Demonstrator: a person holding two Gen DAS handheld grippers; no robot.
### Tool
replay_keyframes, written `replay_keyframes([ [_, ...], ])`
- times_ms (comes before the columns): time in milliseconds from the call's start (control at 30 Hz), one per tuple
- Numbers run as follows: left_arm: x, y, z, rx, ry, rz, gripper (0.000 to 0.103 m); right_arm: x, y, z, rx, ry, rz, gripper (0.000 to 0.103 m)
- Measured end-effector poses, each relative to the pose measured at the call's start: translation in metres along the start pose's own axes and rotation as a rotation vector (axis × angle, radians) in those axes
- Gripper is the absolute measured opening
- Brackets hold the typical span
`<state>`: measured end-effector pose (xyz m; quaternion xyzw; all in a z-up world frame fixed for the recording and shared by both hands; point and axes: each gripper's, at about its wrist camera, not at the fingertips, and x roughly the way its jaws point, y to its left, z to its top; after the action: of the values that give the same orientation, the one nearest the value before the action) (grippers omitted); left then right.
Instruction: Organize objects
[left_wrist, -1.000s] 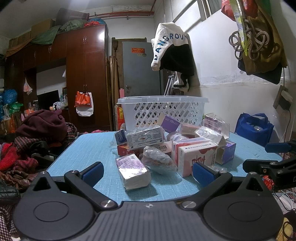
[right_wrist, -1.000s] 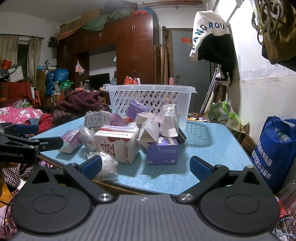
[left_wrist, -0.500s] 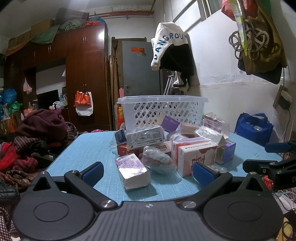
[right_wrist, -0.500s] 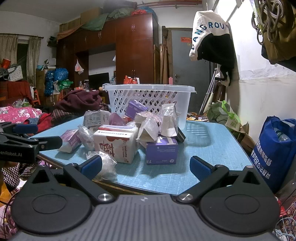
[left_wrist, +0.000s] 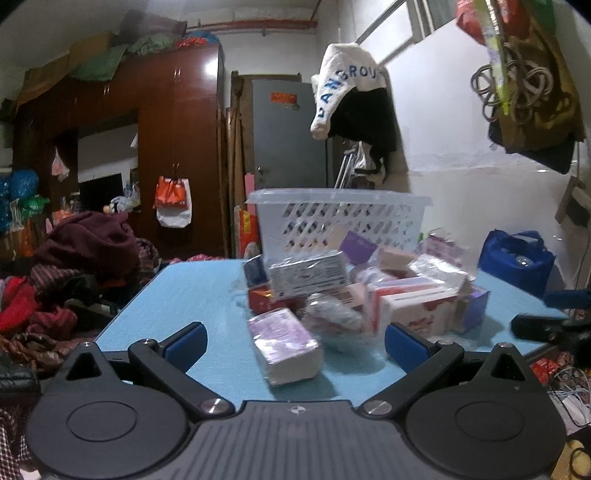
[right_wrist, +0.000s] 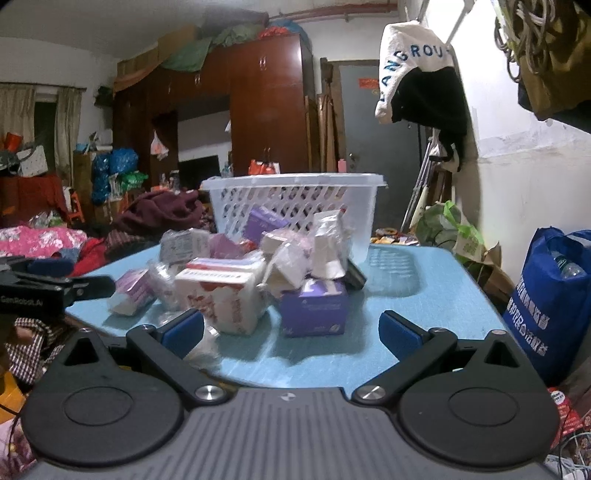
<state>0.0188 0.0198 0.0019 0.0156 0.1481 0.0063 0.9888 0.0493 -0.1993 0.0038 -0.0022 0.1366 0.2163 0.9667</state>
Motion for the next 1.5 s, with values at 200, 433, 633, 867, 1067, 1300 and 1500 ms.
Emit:
replay_keyframes([
  [200, 0.019, 0.015, -0.003, -0.007, 0.06, -0.075, 0.103, 0.013, -0.011, 0.009, -0.014, -0.028, 0.004, 0.088],
  [433, 0.044, 0.021, -0.008, -0.009, 0.072, -0.046, 0.099, 0.042, -0.029, 0.04, 0.062, -0.045, -0.003, 0.074],
  [633, 0.063, 0.021, -0.015, -0.004, 0.083, -0.037, 0.087, 0.075, -0.024, 0.044, 0.051, 0.028, -0.013, 0.053],
  [867, 0.06, 0.032, -0.018, -0.016, 0.025, 0.0, 0.053, 0.064, -0.029, 0.04, 0.055, -0.03, 0.01, 0.038],
  [1067, 0.054, 0.041, -0.009, -0.017, -0.062, 0.032, 0.052, 0.059, -0.04, 0.057, 0.061, -0.077, 0.009, 0.037],
  [1300, 0.066, 0.04, 0.063, -0.043, -0.192, -0.022, 0.052, 0.082, -0.038, 0.112, 0.02, -0.138, 0.017, 0.038],
  [1500, 0.156, 0.009, 0.157, -0.016, -0.086, -0.058, 0.052, 0.161, -0.042, 0.165, 0.007, -0.022, -0.057, 0.037],
])
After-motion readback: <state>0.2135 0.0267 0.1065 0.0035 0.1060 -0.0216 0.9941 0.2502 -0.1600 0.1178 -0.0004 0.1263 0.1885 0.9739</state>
